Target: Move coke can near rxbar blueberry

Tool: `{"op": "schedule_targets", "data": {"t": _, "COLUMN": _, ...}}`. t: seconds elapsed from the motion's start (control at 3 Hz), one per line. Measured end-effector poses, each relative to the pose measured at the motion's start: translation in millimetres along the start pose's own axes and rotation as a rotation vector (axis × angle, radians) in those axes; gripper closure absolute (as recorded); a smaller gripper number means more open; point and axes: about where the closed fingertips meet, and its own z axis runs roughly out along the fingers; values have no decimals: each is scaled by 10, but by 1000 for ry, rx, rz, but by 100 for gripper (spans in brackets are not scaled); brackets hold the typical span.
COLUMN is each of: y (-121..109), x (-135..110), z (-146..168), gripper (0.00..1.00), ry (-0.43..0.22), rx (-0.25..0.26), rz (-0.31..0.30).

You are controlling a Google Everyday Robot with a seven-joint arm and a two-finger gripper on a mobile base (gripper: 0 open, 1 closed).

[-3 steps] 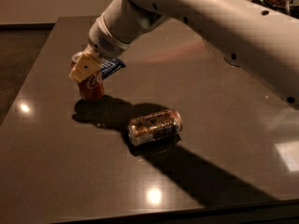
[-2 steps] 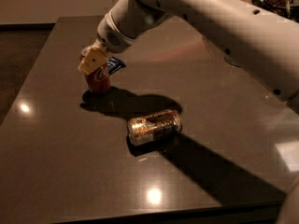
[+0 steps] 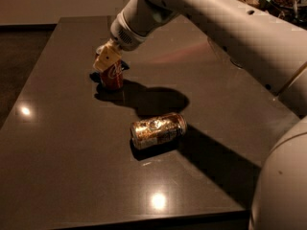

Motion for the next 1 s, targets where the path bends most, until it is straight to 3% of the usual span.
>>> {"op": "schedule_targets", "data": {"t": 0.33, "y": -113, "x": 170, "z": -46, "gripper": 35, "ry": 16, "rx": 17, "rz": -3}}
{"op": "schedule_targets", "data": {"t": 0.67, "y": -106, "x": 173, "z": -32, "gripper": 13, "ry": 17, "rx": 15, "rz": -4}}
{"op": "schedule_targets", "data": {"t": 1.0, "y": -96, "x": 170, "z": -15, "gripper": 0, "ry": 18, "rx": 12, "rz": -5}}
